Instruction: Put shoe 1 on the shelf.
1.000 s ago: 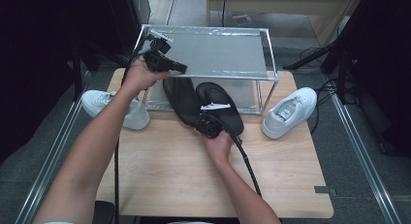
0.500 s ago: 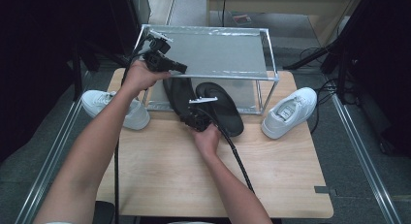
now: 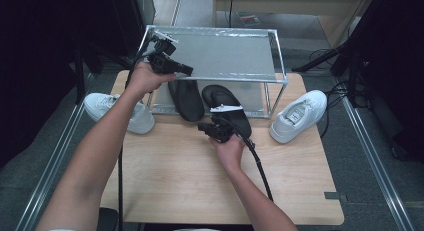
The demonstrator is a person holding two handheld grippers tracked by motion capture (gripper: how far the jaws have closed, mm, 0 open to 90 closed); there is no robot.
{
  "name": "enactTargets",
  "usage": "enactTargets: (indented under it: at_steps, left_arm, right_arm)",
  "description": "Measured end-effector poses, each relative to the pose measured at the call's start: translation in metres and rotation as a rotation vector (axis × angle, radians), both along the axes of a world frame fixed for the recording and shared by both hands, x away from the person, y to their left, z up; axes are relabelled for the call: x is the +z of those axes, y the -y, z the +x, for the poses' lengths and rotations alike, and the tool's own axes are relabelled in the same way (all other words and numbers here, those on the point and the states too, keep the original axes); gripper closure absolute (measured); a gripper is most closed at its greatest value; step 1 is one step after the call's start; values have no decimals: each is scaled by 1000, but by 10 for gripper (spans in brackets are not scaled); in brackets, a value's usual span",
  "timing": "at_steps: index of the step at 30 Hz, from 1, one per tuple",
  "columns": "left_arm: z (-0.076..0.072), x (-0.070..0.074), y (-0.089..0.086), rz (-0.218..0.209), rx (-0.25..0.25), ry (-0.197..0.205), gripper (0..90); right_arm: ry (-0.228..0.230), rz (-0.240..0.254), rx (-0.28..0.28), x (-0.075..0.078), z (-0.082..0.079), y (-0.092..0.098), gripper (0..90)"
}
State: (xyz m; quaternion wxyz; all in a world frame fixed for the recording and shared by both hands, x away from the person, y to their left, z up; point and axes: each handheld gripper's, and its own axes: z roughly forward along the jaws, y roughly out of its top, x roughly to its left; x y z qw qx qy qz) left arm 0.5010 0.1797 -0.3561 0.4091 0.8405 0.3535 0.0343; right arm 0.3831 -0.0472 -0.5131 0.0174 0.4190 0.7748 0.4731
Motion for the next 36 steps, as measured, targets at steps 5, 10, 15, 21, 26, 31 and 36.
enactTargets:
  at_steps: [5, 10, 15, 21, 26, 31, 36]
  left_arm:
    - [0, 0, 0, 1, 0, -3, 896]
    - [0, 1, 0, 7, 0, -3, 896]
    - [0, 1, 1, 7, 3, -4, 896]
    - [0, 1, 1, 7, 3, -5, 896]
    - [0, 1, 1, 8, 2, -6, 896]
    - [0, 1, 1, 12, 1, -4, 896]
    - [0, 1, 1, 10, 0, -6, 896]
  right_arm:
    - [13, -3, -3, 2, -16, 26, 900]
    - [13, -18, -25, 2, -30, 54, 900]
    - [-2, -41, -67, -2, -39, 82, 900]
    - [-1, -40, -89, -5, -50, 107, 900]
    - [-3, -59, -130, -8, -54, 129, 900]
    - [4, -86, -184, -14, -47, 143, 900]
    - [7, -67, -216, -18, -38, 147, 900]
